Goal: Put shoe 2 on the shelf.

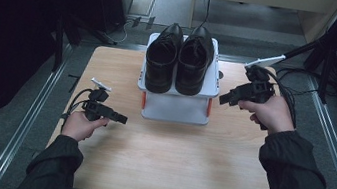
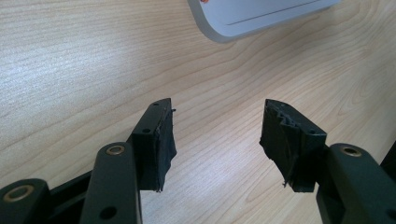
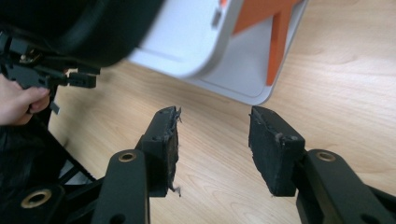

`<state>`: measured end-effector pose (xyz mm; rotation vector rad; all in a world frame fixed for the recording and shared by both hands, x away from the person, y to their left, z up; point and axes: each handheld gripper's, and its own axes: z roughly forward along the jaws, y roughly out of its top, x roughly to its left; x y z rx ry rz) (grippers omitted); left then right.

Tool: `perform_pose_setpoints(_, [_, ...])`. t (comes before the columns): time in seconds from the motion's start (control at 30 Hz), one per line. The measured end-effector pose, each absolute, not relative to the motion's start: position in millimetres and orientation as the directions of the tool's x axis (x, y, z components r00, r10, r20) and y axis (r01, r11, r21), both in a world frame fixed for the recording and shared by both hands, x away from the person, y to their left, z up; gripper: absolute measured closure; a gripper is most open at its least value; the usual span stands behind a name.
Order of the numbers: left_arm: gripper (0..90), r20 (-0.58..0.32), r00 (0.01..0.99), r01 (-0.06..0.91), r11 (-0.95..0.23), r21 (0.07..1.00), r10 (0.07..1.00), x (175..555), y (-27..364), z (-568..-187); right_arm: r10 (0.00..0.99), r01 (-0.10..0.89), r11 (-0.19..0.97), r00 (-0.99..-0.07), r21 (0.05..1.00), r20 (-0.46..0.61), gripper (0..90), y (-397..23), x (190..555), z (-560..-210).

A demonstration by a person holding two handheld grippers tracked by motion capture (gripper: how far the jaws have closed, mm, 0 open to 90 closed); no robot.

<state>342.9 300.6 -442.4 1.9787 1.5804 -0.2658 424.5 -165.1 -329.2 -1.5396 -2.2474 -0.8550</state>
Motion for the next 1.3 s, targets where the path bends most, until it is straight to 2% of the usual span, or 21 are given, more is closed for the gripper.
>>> perform_pose_setpoints(0.6, [42.8,-0.481,0.302,0.931,-0.147,0.334,0.823,342,297,-443,0.716,0.902,0.288,-0.426,0.322,0.553,53.1,-177,401,-403])
perform_pose_setpoints(1.3, [40.8,-0.471,0.306,0.928,-0.149,0.343,0.827,340,296,-443,0.67,0.872,0.308,-0.483,0.381,0.564,52.6,-183,388,-448])
